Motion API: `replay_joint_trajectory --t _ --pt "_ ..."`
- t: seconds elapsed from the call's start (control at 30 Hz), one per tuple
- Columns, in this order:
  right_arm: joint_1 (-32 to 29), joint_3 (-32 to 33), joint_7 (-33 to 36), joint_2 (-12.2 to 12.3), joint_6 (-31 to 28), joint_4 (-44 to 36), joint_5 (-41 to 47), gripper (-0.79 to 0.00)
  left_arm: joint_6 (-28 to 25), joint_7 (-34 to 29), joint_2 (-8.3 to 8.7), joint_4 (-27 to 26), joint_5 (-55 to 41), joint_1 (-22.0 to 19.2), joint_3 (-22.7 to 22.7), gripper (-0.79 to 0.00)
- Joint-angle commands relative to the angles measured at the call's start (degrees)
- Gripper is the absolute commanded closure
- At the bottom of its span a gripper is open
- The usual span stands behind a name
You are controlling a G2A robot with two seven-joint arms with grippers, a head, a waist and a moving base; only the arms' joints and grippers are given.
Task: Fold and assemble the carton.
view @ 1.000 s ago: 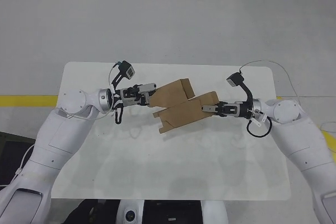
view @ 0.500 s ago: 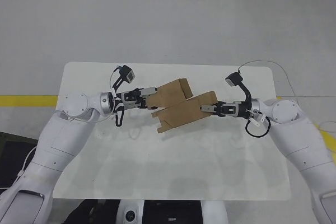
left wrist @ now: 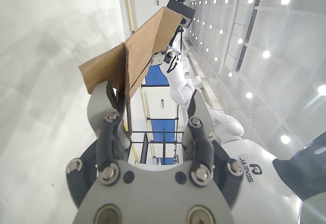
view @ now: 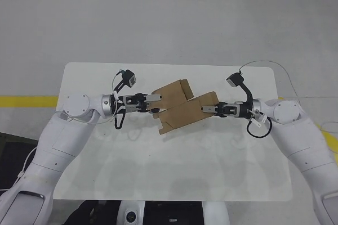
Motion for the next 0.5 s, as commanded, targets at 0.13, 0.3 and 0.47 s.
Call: replay_joint_trajectory --t 0.13,0.3,0.47 --pt "-0.09 0.25 0.13 -0.02 0.13 -0.05 -0.23 0.000 0.51 -0.52 -0.12 0.41 1.62 -0.37 0.06 -0.317" --pt "-0.26 0.44 0.10 -0.06 0.10 -0.13 -0.26 0.000 0.80 -0.92 -0.12 1.00 2.81 -0.26 -0.10 -0.317" --pt "-0.33 0.44 0.15 -0.16 0.15 -0.34 -0.27 0.000 0.87 -0.75 -0.15 1.13 3.27 0.07 -0.41 -0.206"
